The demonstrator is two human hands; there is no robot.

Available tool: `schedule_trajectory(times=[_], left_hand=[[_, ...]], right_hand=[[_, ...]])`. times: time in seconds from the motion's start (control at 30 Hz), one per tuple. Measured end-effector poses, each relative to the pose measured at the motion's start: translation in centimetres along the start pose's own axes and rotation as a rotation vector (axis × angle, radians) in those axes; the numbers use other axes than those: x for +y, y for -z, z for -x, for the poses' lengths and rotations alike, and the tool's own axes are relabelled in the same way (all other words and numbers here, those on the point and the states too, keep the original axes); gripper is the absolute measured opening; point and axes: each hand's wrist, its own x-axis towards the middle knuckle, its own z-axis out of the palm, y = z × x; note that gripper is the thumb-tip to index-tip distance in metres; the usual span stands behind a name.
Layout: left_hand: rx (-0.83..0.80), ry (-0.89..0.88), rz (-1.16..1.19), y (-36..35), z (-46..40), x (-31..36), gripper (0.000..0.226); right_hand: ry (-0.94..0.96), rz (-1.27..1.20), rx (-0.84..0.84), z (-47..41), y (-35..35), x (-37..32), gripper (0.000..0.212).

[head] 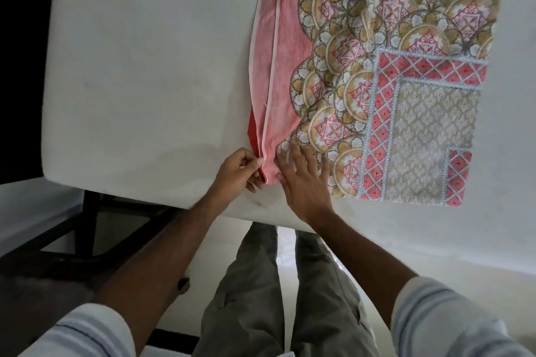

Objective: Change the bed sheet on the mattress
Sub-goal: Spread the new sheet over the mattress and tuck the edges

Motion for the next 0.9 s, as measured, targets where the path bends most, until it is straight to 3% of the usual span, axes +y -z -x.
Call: schedule_trajectory(times=[0.17, 0.33, 0.43, 0.57, 0.67, 0.73, 0.8, 0.9], left_hand=[[0.064, -0.003, 0.023, -0.4, -0.1, -1.1, 0.018], [0.22, -0.032, -0.191, -2.0, 0.1, -1.8, 0.037], [0.308, 0.033, -0.239, -2.2, -0.1, -1.7, 0.029], [0.161, 0.087, -0.369, -1.8, -0.3, -1.7, 0.018], [0.103, 0.069, -0.142, -1.8, 0.5, -0.1, 0.014], [0.033, 0.015, 0.044, -2.3, 1.5, 1.7, 0.007], [-0.034, -0.099, 0.117, -3.2, 2.3, 3.7, 0.01], [-0.035, -0.313, 0.286, -4.7, 2.5, 5.7, 0.011]], right_hand=[[0.065, -0.41, 0.016, -0.4, 0.9, 2.5, 0.047], [0.16, -0.295, 0.013, 0.0, 1.2, 3.0, 0.036], [0.125, -0.277, -0.047, 0.0, 0.7, 1.5, 0.047], [0.023, -0.257, -0.007, 0.0, -0.3, 0.2, 0.063], [-0.042, -0.289, 0.018, 0.5, -0.4, -0.6, 0.091], [-0.105, -0.317, 0.051, 0.9, -0.1, -1.2, 0.098], [-0.152, -0.48, 0.163, 0.9, 0.5, -1.2, 0.078], [-0.315, -1.037, 0.194, 0.5, 3.8, 1.5, 0.039]])
